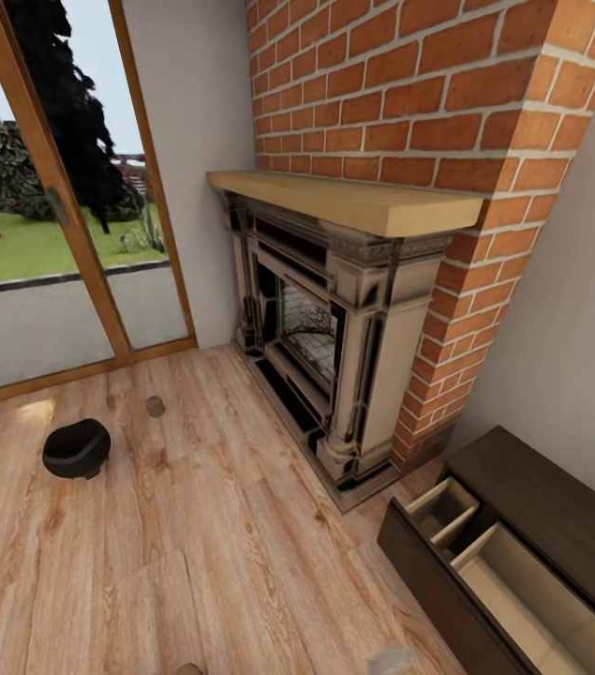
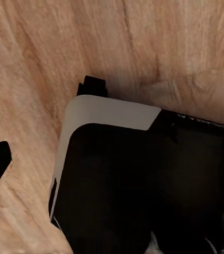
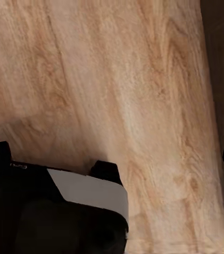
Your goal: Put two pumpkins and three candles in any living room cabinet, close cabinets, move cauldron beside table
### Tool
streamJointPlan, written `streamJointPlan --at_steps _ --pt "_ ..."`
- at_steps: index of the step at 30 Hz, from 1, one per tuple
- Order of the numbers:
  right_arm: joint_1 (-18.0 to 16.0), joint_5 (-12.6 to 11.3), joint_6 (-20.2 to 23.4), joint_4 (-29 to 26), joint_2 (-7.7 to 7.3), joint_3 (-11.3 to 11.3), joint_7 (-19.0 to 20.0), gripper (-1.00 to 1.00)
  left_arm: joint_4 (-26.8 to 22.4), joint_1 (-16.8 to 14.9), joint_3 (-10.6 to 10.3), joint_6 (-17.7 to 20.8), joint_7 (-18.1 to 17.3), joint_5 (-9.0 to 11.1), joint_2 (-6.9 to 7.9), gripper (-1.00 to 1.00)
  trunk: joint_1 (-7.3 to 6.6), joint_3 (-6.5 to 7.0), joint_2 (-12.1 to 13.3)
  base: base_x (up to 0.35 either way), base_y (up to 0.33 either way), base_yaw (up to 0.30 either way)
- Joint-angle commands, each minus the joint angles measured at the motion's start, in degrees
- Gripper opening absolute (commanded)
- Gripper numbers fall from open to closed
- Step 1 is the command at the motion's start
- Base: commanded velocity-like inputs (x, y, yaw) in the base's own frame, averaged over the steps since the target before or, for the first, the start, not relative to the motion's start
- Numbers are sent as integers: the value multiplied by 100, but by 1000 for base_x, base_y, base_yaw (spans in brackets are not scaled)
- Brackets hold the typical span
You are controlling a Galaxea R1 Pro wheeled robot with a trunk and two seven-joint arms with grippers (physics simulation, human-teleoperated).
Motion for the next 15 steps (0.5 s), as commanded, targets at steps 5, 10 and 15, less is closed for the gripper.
streamJointPlan --at_steps 5,10,15 --pt "-196 -14 921 -403 42 1 684 100 -1001 -47 8 482 2360 25 -107 100 110 -91 -202 0 0 0" --pt "-262 -16 921 -554 26 -11 696 100 -1233 -47 8 490 2465 12 -132 100 220 -181 -403 0 0 0" --pt "-268 -16 910 -645 25 -15 703 100 -1523 -92 -2 496 2480 -17 -130 100 330 -270 -603 0 0 0"
